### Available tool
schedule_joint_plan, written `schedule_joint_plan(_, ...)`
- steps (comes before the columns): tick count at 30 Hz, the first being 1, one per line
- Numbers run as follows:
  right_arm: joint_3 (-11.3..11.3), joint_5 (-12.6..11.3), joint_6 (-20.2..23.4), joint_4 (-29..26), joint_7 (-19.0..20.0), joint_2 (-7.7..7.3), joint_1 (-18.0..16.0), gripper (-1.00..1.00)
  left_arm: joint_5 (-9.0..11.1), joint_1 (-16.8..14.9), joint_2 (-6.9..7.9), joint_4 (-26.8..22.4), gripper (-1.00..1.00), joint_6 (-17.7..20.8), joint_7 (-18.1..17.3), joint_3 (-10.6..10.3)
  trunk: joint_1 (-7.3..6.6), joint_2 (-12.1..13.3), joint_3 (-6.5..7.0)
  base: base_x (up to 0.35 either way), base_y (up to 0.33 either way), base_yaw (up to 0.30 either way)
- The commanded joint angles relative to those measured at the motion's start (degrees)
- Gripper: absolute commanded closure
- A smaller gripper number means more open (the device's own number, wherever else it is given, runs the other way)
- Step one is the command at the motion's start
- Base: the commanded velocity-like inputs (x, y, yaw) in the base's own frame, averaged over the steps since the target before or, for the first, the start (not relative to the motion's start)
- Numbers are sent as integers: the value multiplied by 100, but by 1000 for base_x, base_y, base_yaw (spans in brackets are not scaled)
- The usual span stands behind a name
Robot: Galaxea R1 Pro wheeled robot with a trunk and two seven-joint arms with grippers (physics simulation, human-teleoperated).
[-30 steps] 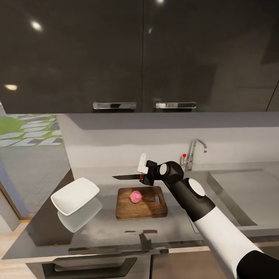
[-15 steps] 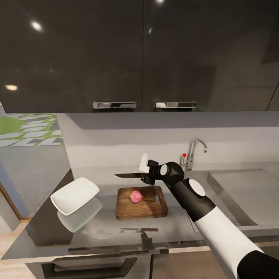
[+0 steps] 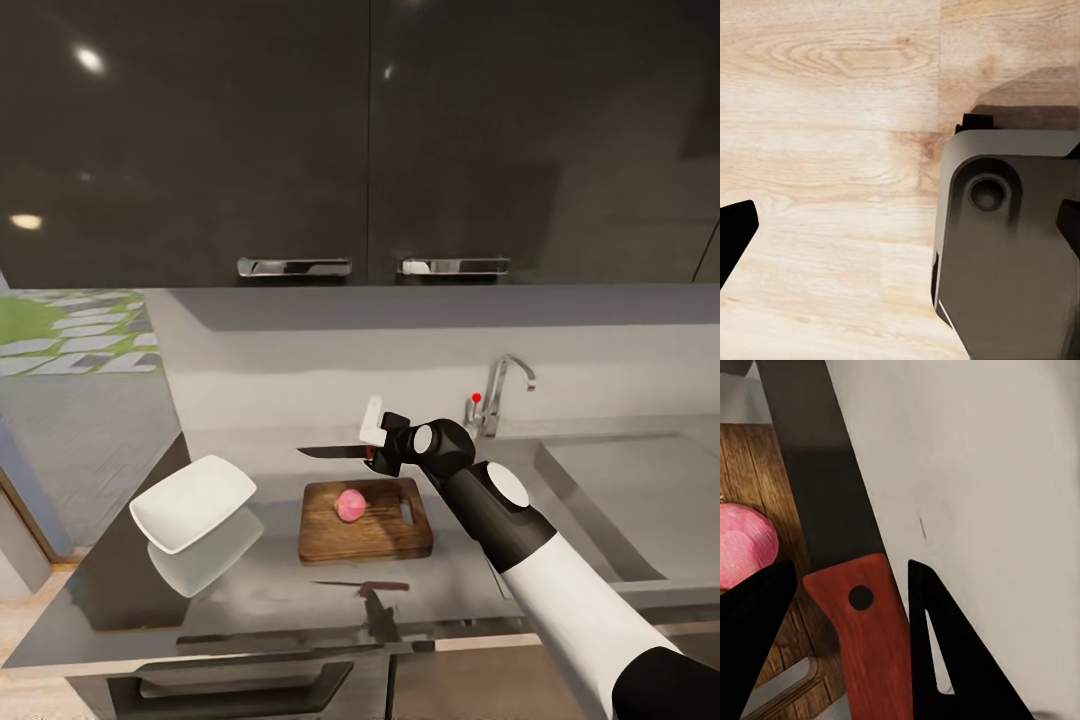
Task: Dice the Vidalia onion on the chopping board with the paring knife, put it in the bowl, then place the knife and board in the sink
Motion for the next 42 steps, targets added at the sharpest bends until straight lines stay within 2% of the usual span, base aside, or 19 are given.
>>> schedule_joint_plan(1, 4, 36, 24, -6, 32, 1, -6, 100, 39, -5, -2, -1, -100, 21, 9, -49, 2, -10, -20, 0, 0, 0)
schedule_joint_plan(10, 4, 47, 24, 3, 14, 1, 3, 100, 39, -5, -5, -3, -100, 22, 5, -50, 2, -10, -101, 0, 0, 0)
schedule_joint_plan(16, 4, 50, 6, 50, -145, -13, 10, 100, 39, -5, -5, 3, -100, 22, 1, -49, 2, -10, -154, 0, 0, 0)
schedule_joint_plan(25, 12, 30, -425, 205, -1137, -70, 32, 100, 39, -5, -14, 0, -100, 21, 0, -49, 2, -10, -167, 0, 0, 0)
schedule_joint_plan(35, 23, 25, -458, 222, -1791, -57, 54, 100, 39, -5, -14, -5, -100, 21, 0, -49, 2, -10, -168, 0, 0, 0)
schedule_joint_plan(42, 30, 27, -492, 223, -2514, -54, 389, 100, 39, -5, -23, -5, -100, 21, 0, -49, 2, -10, -168, 0, 0, 0)
